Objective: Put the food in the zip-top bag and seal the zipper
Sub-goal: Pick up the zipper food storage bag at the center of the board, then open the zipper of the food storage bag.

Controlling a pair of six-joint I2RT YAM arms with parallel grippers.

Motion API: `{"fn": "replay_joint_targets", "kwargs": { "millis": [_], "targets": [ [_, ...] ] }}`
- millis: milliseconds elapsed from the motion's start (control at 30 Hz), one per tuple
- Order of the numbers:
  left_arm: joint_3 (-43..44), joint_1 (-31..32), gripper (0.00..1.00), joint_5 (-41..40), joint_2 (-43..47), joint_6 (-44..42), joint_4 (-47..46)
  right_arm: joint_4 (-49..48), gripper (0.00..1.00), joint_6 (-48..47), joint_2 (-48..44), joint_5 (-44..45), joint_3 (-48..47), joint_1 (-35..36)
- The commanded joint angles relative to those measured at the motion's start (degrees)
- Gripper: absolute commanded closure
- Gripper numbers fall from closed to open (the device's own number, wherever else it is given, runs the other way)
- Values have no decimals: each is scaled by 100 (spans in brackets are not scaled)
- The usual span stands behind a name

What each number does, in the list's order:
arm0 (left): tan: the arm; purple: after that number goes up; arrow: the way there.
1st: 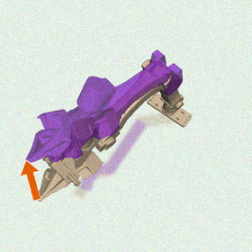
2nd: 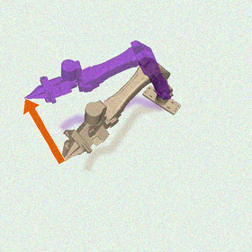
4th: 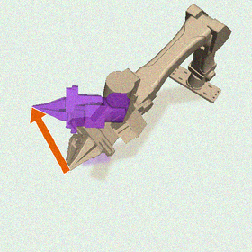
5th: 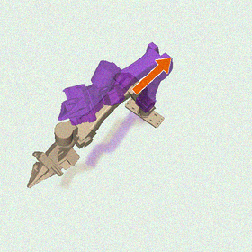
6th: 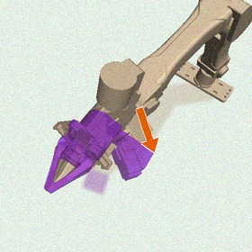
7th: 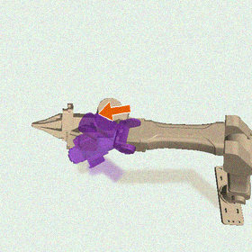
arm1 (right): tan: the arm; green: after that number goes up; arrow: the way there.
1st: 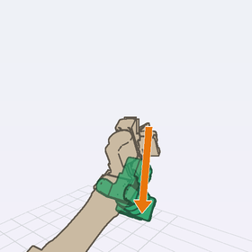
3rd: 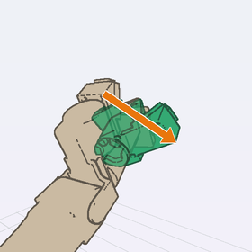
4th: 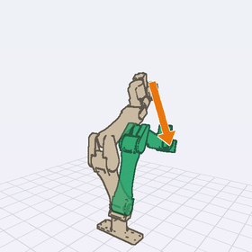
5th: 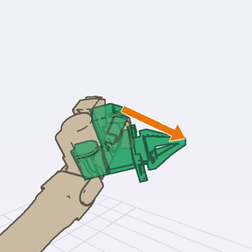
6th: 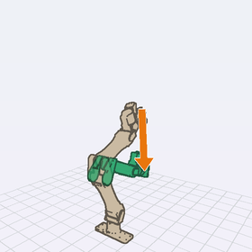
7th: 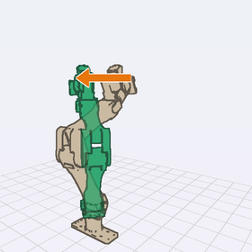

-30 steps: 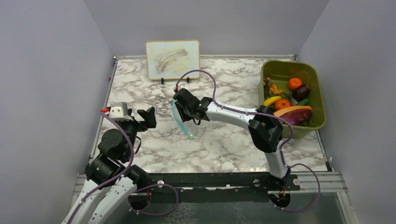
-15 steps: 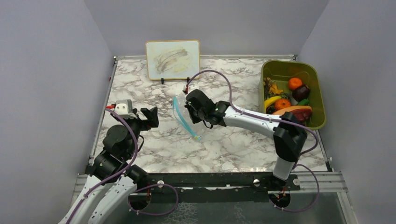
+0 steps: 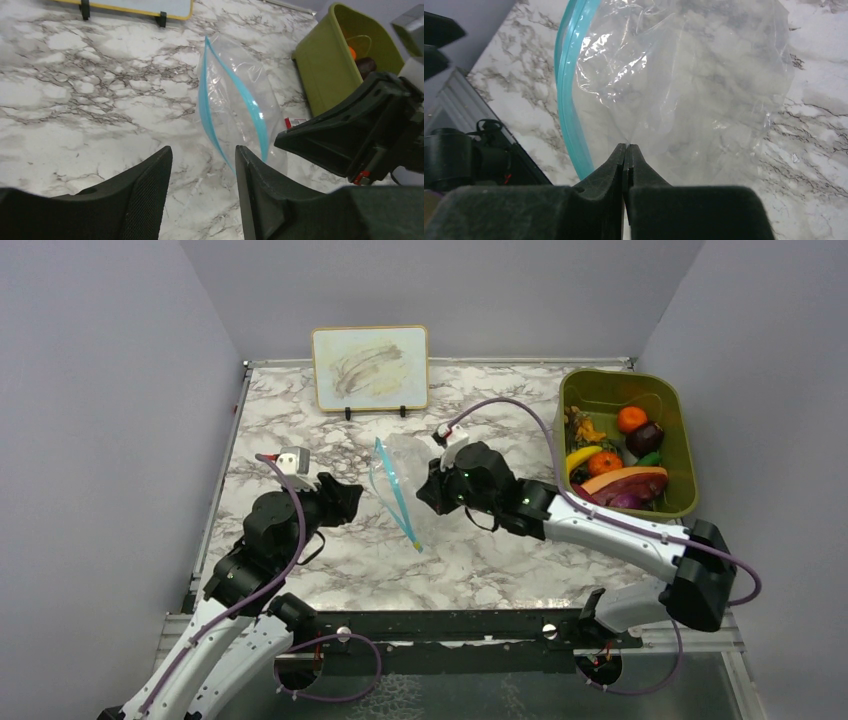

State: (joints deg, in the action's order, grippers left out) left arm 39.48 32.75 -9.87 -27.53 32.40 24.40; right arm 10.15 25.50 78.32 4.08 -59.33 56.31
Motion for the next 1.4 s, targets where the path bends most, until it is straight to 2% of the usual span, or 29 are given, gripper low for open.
{"fn": "replay_joint_targets", "kwargs": {
  "millis": [0,100,300,500,700,767,900,933,1133,1267,1367],
  "targets": [
    [163,24,50,865,-184,933,34,-1308,99,326,-904,-331,727,39],
    [125,22,49,1337,-328,1075,-358,-1688,99,476,-1392,-256,1061,45],
    [-100,25,35,2347,-436,1544,-1466,-1693,99,579,-1699,-423,1139,38],
    [-293,21,32,2096,-543,1699,-1621,-1793,99,655,-1836,-614,1211,45],
    [-338,20,51,1708,-600,1560,-1515,-1698,99,632,-1828,-686,1188,44],
    [-316,21,63,1609,-600,1479,-1491,-1686,99,639,-1806,-701,1224,42],
    [-262,21,96,1430,-593,1308,-1444,-1684,99,683,-1769,-687,1300,38],
    [-258,16,100,1400,-595,1255,-1424,-1681,99,692,-1758,-669,1315,43],
    [-318,20,100,1278,-545,1001,-1470,-1418,99,781,-1671,-503,1232,40],
    [-200,21,100,1034,-619,637,-1293,-506,72,1116,-1513,143,777,41],
    [-20,24,100,909,-744,266,-1149,222,55,1267,-1357,496,311,44]
  ]
}}
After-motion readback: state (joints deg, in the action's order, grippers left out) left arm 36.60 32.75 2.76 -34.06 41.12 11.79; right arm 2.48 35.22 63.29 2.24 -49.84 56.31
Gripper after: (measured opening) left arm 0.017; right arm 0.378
